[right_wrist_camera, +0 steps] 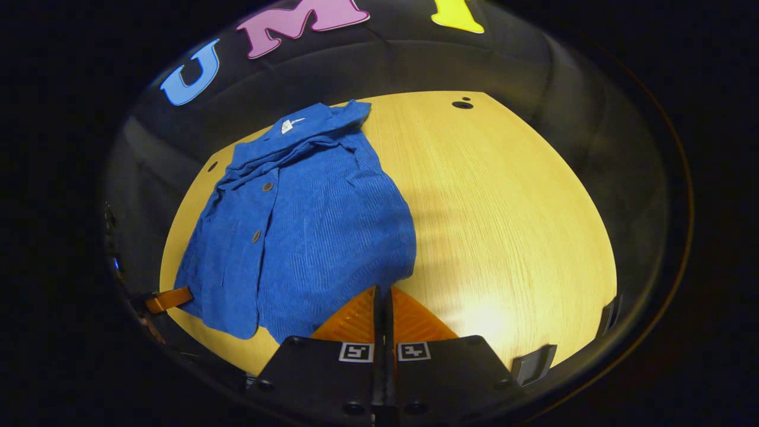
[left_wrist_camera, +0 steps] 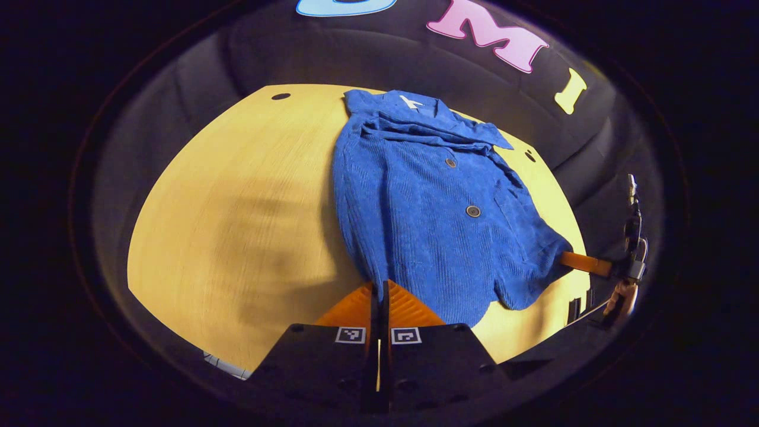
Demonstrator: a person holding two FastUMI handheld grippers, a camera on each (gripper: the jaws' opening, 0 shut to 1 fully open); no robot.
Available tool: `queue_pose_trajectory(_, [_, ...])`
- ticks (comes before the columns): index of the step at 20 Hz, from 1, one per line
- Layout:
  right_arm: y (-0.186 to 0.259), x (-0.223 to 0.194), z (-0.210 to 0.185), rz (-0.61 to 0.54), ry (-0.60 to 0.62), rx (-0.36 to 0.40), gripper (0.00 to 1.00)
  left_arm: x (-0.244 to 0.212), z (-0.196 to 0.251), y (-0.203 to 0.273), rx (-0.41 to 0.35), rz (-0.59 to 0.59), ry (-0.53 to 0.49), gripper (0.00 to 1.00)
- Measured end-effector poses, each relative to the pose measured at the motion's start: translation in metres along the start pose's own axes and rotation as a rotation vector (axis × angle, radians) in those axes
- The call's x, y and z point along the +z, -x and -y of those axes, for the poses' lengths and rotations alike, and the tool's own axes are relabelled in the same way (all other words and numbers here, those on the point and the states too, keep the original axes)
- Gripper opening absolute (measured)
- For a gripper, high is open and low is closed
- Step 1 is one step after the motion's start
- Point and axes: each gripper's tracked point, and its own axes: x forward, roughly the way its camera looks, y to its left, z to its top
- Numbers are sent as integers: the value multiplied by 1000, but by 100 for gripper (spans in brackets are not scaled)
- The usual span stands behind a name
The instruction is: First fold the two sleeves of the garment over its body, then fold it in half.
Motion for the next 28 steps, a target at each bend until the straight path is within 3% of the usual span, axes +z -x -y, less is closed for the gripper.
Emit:
queue_pose_trajectory(5, [14, 42, -23, 50, 25, 54, 1, 23, 12, 15, -26, 35, 17, 0])
queue_pose_trajectory(12, [23, 107, -51, 120, 33, 129, 0, 90, 29, 36, -53, 130, 7, 0])
queue_pose_trajectory(19, [23, 200, -71, 242, 72, 181, 0, 175, 35, 41, -43, 257, -26, 0])
queue_pose_trajectory(28, [-23, 339, -91, 399, 120, 188, 0, 310, 14, 13, 15, 442, -10, 0])
